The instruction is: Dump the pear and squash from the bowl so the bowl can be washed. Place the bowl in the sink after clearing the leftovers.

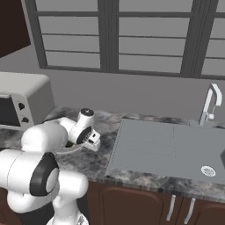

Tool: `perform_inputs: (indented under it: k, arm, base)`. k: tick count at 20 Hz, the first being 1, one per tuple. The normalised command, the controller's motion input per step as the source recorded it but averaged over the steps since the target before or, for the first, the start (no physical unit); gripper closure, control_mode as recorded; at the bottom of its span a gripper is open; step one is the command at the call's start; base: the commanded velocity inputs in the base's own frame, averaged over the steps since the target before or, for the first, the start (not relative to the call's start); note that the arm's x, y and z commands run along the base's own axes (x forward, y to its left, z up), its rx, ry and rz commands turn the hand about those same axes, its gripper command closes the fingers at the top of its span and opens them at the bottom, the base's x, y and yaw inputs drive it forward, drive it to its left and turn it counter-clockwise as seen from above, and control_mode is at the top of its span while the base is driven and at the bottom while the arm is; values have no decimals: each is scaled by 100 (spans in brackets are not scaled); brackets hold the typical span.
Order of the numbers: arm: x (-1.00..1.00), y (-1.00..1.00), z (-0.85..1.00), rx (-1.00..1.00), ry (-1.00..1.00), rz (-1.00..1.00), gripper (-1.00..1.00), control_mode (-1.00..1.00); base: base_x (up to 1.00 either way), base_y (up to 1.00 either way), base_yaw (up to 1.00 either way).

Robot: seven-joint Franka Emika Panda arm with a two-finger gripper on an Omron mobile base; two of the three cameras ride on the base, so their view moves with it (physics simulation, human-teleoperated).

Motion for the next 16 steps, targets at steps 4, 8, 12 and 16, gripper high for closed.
perform_inputs:
  k: [4,8,12,16]
  arm:
    - [34,0,-21,1,0,0,-100,-100]
    - [4,0,-6,1,0,0,100,-100]
    - [0,0,9,0,-1,0,100,-100]
    - [-20,0,62,1,-11,-2,100,-100]
  base:
    - [0,0,0]
    - [0,0,0]
    - [0,0,0]
    - [0,0,0]
